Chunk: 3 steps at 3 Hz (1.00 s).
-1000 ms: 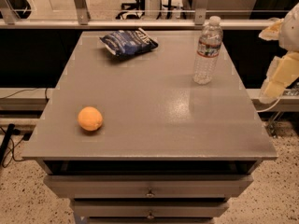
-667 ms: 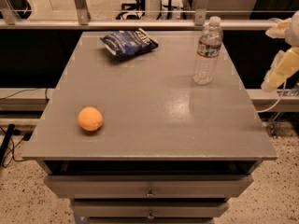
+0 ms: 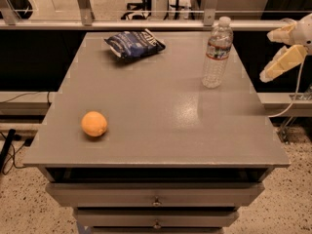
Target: Move water bottle near orange
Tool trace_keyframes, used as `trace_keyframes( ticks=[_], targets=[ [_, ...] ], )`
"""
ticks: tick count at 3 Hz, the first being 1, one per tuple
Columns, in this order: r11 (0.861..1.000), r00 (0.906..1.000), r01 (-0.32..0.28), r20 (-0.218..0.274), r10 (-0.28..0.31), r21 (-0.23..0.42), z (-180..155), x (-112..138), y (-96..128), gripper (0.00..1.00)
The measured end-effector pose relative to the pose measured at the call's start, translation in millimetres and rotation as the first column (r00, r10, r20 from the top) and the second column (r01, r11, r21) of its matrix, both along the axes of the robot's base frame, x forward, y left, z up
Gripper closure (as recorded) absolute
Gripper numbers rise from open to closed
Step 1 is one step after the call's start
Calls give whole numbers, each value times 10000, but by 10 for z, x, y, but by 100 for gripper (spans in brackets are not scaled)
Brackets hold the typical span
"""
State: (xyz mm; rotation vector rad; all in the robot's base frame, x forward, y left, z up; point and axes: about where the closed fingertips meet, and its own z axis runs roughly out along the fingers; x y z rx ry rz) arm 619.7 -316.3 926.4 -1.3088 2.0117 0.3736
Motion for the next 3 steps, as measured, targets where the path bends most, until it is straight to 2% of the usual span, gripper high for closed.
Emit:
trace_keyframes(
  ticks=[1, 2, 3],
  targets=[
    [9936, 9999, -142, 55, 136, 1123, 14, 72, 154, 0],
    [9768, 9990, -437, 130, 419, 2096, 91, 102, 350, 0],
    [9538, 9967, -813, 282, 764, 2894, 210, 122, 584, 0]
  ],
)
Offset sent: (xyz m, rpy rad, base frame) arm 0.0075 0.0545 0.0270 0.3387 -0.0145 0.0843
